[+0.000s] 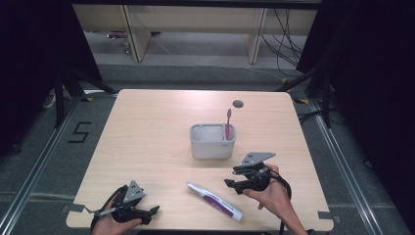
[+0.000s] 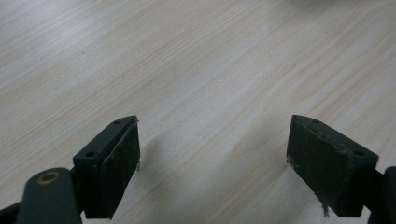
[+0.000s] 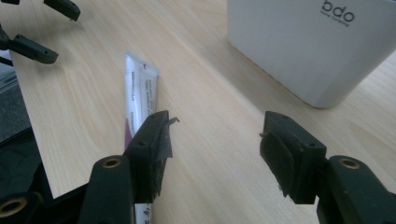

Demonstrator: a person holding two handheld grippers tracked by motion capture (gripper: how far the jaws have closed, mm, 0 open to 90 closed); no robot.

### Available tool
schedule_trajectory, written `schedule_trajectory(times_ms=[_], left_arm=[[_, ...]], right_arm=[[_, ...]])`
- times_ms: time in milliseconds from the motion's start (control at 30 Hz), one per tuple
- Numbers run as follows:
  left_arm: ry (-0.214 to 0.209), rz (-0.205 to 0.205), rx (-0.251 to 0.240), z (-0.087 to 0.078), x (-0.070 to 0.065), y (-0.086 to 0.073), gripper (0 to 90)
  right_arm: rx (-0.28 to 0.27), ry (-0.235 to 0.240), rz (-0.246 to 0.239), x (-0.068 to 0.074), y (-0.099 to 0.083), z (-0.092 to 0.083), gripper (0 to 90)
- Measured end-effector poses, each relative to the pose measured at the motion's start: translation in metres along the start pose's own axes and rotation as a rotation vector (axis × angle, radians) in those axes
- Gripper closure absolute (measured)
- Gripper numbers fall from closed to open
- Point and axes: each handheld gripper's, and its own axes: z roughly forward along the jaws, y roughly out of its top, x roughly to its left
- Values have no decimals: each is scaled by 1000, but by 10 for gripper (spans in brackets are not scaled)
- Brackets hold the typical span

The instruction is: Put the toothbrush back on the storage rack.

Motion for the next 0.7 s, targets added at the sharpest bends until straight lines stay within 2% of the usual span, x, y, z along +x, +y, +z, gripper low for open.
schedule_trajectory(times_ms=[67,100,167,200,233,267,367,400,433,467,500,533,567,600,633,700], left_arm=[[0,3,0,0,0,0,168],[0,4,0,0,0,0,169],[5,1,-1,0,0,0,168],[3,-12,-12,1,-1,0,168],[0,7,3,0,0,0,168],[0,4,0,0,0,0,168],[0,5,2,0,0,0,169],[1,4,2,0,0,0,168],[2,3,7,0,0,0,168],[4,7,9,0,1,1,168],[10,-2,-1,0,0,1,168],[9,-6,-2,0,0,1,168],[10,-15,-9,1,-1,1,168],[1,12,11,-1,1,1,169],[3,6,5,0,1,1,168],[0,7,9,0,1,2,168]], right_arm=[[-7,6,7,3,0,3,428],[5,4,-27,2,1,1,428],[17,19,-5,6,2,2,428],[15,16,-23,7,2,3,428],[0,21,-8,9,2,5,428],[16,25,-27,9,3,4,428],[25,31,-25,13,3,6,427],[7,31,-18,15,3,8,427],[28,35,-29,15,4,7,427],[25,36,-47,15,4,9,427],[33,43,-32,17,4,9,426],[24,41,-45,18,4,11,425],[46,50,-25,20,4,11,425],[45,52,-41,21,4,11,425],[34,52,-34,23,4,13,424],[58,69,-47,25,4,14,423]])
